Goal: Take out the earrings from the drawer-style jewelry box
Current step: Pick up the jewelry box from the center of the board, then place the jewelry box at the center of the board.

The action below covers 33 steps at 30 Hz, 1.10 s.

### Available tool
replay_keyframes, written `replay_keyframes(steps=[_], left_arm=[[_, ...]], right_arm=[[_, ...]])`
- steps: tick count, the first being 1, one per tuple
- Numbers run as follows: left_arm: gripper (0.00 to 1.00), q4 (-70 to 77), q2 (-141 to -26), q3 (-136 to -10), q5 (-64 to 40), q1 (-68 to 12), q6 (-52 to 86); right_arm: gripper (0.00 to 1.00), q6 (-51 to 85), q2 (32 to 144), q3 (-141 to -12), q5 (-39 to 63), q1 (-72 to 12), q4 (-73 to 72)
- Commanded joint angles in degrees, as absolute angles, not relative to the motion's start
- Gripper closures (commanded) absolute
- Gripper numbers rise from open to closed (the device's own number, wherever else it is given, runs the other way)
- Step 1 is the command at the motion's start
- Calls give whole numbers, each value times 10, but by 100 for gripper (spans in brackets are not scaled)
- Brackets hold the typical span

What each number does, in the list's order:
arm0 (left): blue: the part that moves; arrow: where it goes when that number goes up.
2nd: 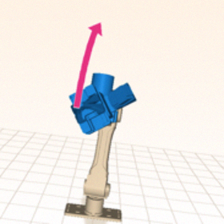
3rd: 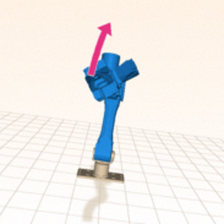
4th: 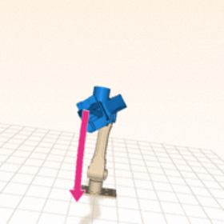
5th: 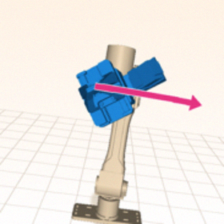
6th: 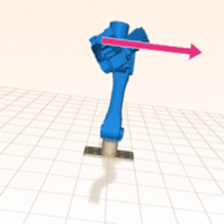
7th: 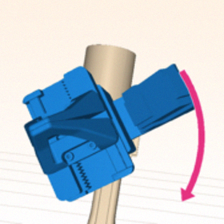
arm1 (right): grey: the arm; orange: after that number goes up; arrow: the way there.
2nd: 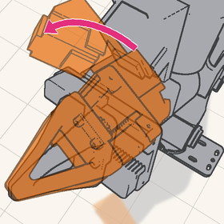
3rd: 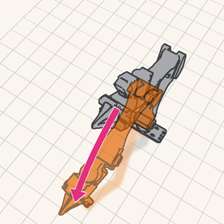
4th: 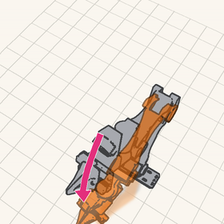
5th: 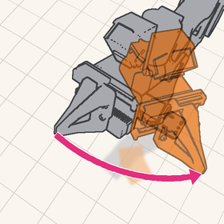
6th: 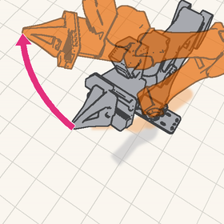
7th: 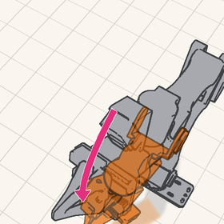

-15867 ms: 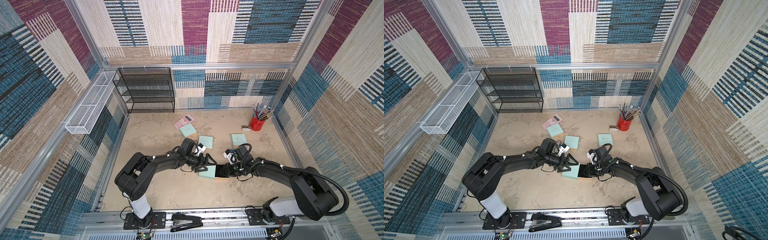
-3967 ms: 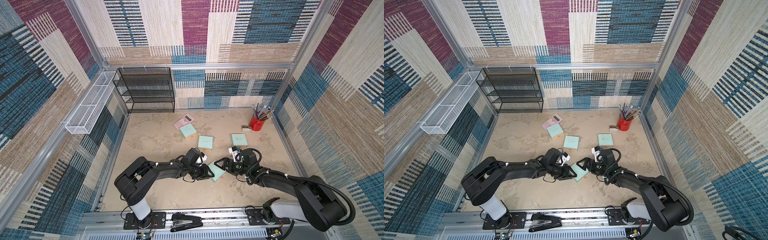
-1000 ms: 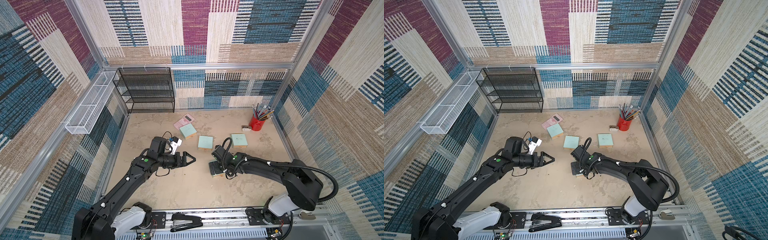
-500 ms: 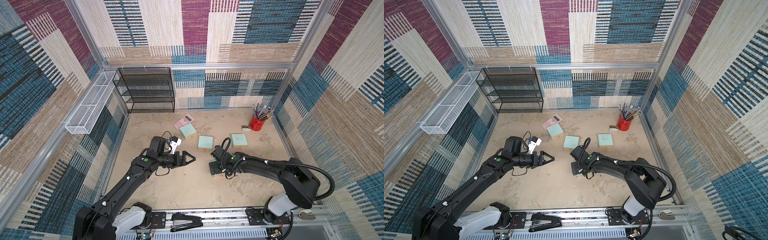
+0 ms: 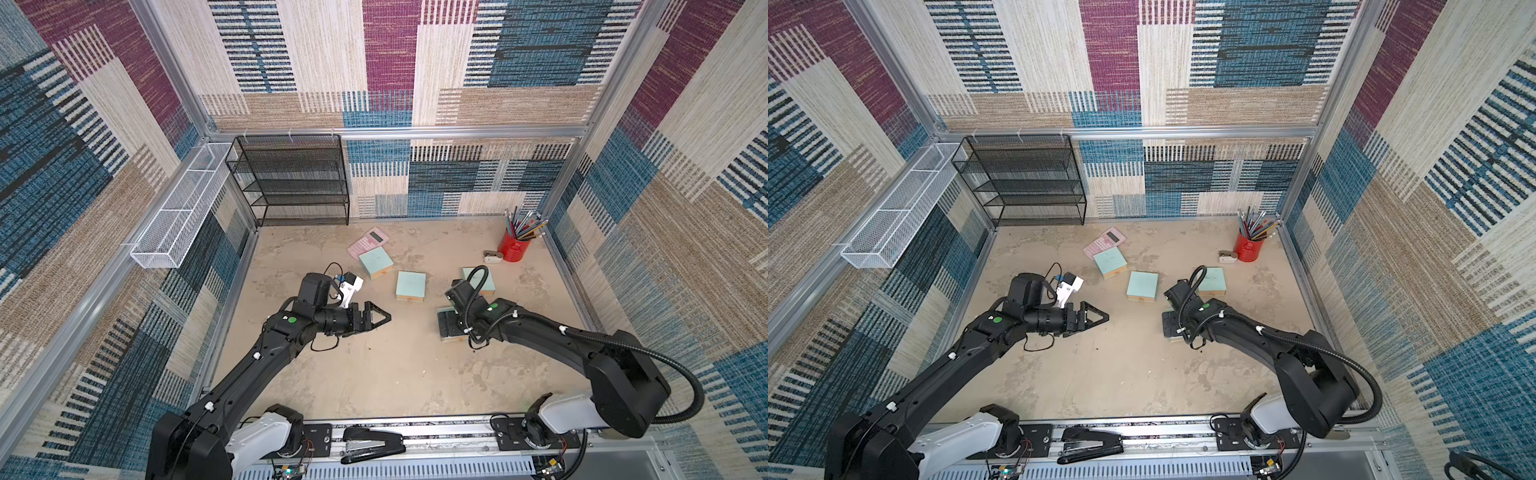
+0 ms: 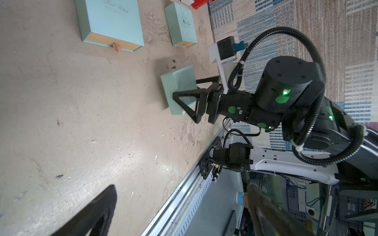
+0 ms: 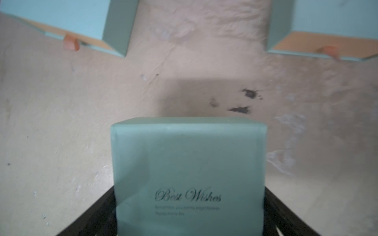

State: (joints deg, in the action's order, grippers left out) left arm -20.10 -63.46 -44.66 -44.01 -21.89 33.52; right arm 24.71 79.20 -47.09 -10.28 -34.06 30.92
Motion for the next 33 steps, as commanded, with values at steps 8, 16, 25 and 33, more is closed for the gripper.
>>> replay_keyframes(steps=[8, 16, 25, 33], left_arm=[[1, -169, -652, -443, -472, -219, 355], [1, -173, -637, -439, -479, -219, 353], [1, -184, -619, -439, -483, -219, 345], [1, -192, -617, -442, -481, -219, 339]], right_arm=[[13, 214, 697, -482, -80, -148, 280], [14, 177, 732, -513, -89, -7, 254], [14, 120, 816, -532, -120, 43, 234], [14, 77, 888, -546, -116, 52, 231]])
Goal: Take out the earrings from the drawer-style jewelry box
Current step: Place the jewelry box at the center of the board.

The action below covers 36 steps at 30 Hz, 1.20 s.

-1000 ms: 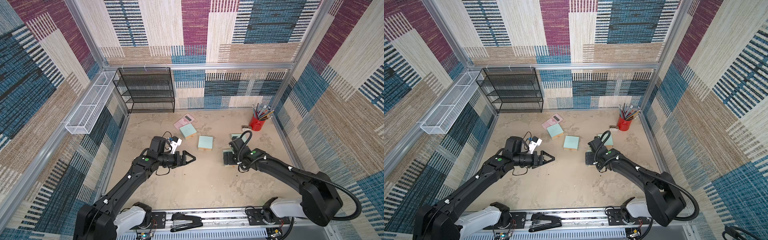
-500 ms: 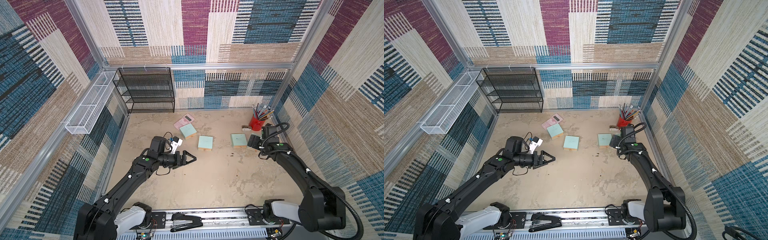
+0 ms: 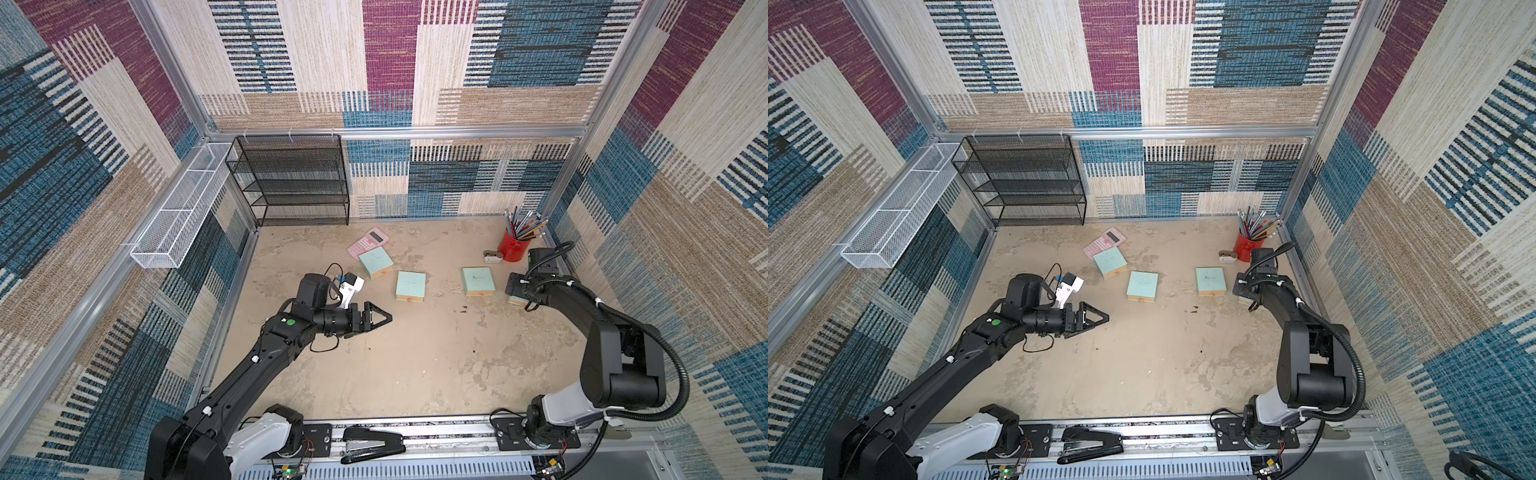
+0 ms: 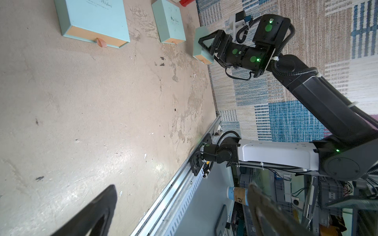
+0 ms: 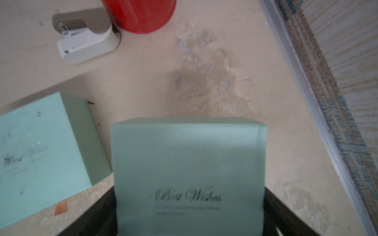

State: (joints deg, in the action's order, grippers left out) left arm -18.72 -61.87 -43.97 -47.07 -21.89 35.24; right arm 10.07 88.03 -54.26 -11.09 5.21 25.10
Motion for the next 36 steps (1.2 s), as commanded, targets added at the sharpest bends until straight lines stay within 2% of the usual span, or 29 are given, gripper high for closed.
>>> replay_keyframes(steps=[1, 18, 27, 36], left_arm=[[1, -193, -617, -442, -479, -219, 338], [1, -191, -602, -438, -485, -220, 340], [1, -188, -599, -436, -484, -220, 342], [1, -189, -600, -436, -481, -219, 341]], right_arm=[[14, 74, 891, -544, -118, 53, 228], [11, 46, 908, -517, -96, 57, 223], [0, 53, 901, -508, -110, 57, 224], [1, 70, 893, -524, -128, 57, 234]])
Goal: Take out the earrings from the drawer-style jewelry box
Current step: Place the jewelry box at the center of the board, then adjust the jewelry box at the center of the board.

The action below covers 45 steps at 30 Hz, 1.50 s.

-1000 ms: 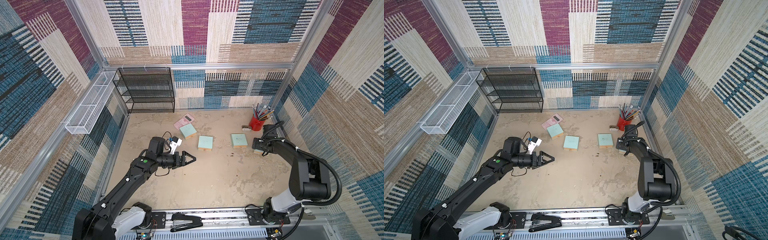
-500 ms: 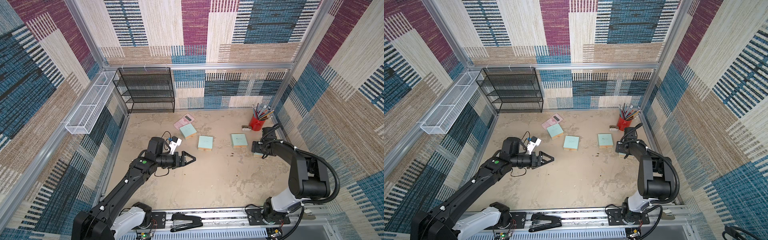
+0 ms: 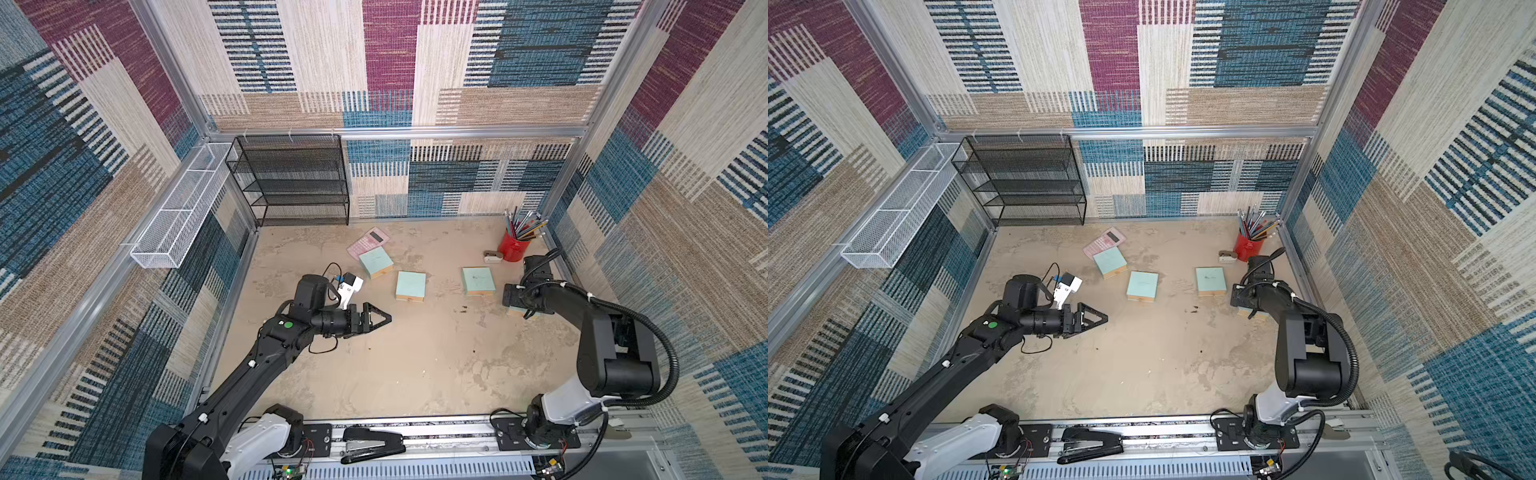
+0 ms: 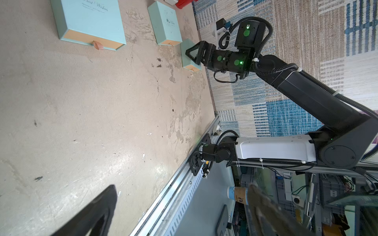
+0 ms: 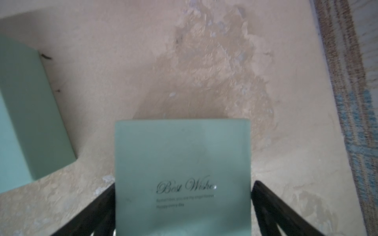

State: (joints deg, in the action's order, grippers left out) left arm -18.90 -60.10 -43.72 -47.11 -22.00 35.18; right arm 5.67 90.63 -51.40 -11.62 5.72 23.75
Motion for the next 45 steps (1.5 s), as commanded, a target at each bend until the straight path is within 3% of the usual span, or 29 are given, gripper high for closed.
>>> replay_keyframes(steps=[1, 7, 11, 21, 24, 33, 45], left_arm=[[1, -189, -600, -436, -481, -220, 341], [1, -194, -607, -441, -477, -219, 338], [1, -196, -615, -446, -474, -218, 335], [1, -206, -620, -450, -463, -216, 328], [1, -207, -621, -450, -466, -212, 329], [1, -198, -624, -448, -477, -205, 334], [1, -181, -627, -440, -482, -199, 346]], right_arm=[[1, 74, 884, -527, -128, 57, 237], [1, 99, 833, -544, -44, 50, 248], [3, 115, 863, -575, -29, 43, 248], [64, 148, 1003, -698, -67, 44, 248], [73, 151, 1039, -724, -84, 48, 258], [77, 153, 1092, -739, -106, 63, 267], [84, 146, 1099, -715, -53, 62, 262]])
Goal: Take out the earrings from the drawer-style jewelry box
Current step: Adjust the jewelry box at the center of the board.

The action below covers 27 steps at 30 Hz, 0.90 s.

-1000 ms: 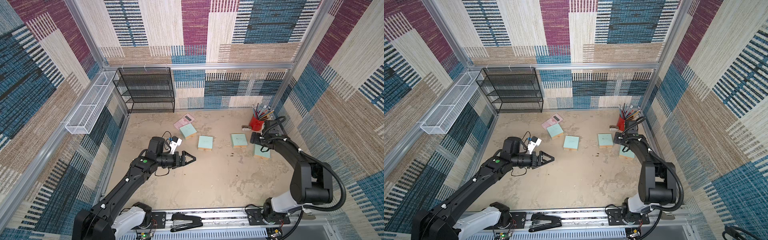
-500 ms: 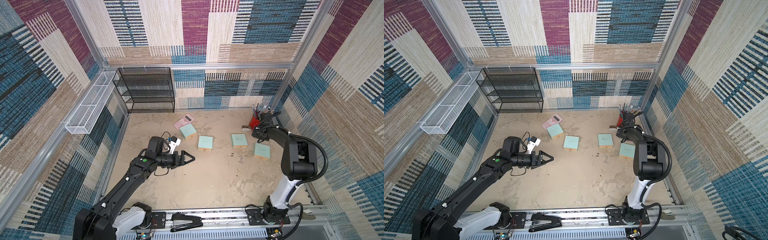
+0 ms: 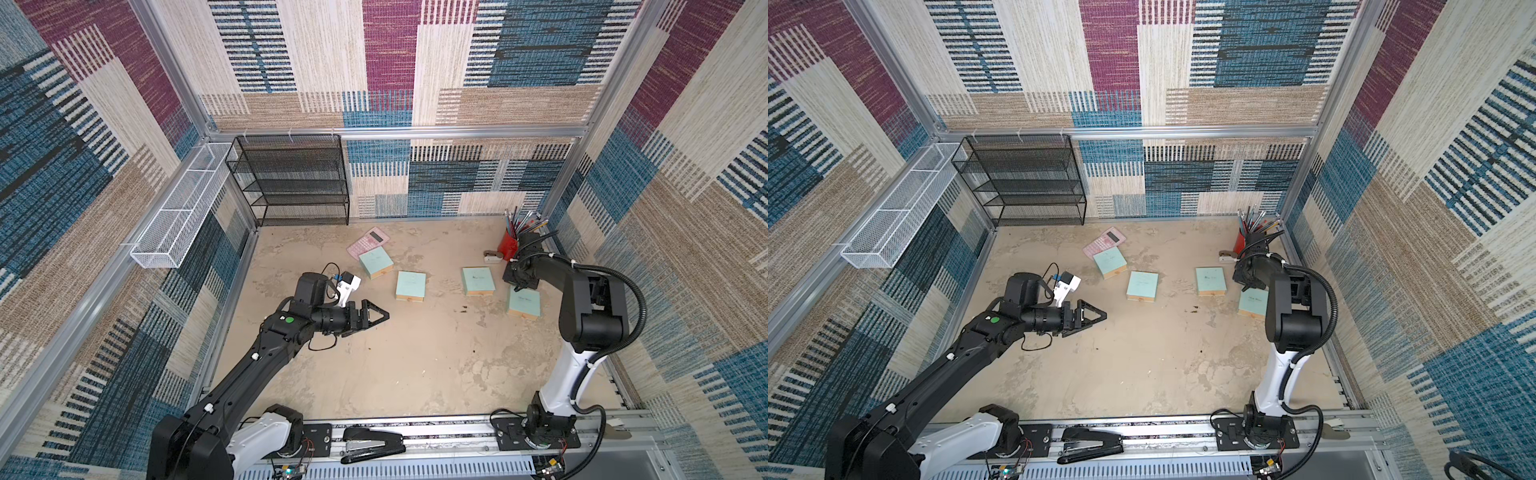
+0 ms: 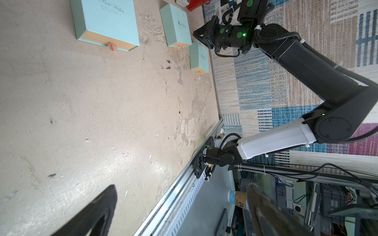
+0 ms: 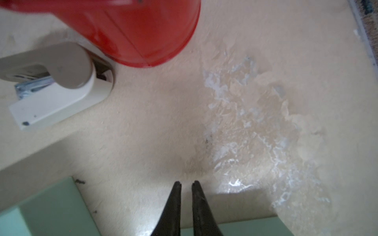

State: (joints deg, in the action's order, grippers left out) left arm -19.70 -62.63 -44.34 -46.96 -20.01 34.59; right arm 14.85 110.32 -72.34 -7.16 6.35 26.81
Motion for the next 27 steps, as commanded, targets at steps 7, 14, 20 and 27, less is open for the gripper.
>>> replay_keyframes(steps=[7, 14, 20, 27], left_arm=[[1, -168, -628, -434, -487, -196, 354], [1, -162, -627, -431, -492, -195, 359], [2, -167, -623, -430, -490, -194, 356], [1, -164, -624, -430, -495, -194, 358]], right_arm=[[84, 147, 1080, -693, -30, 62, 258], [70, 156, 1073, -726, -25, 62, 259], [41, 206, 1016, -748, -48, 70, 281], [1, 274, 823, -557, -18, 108, 230]])
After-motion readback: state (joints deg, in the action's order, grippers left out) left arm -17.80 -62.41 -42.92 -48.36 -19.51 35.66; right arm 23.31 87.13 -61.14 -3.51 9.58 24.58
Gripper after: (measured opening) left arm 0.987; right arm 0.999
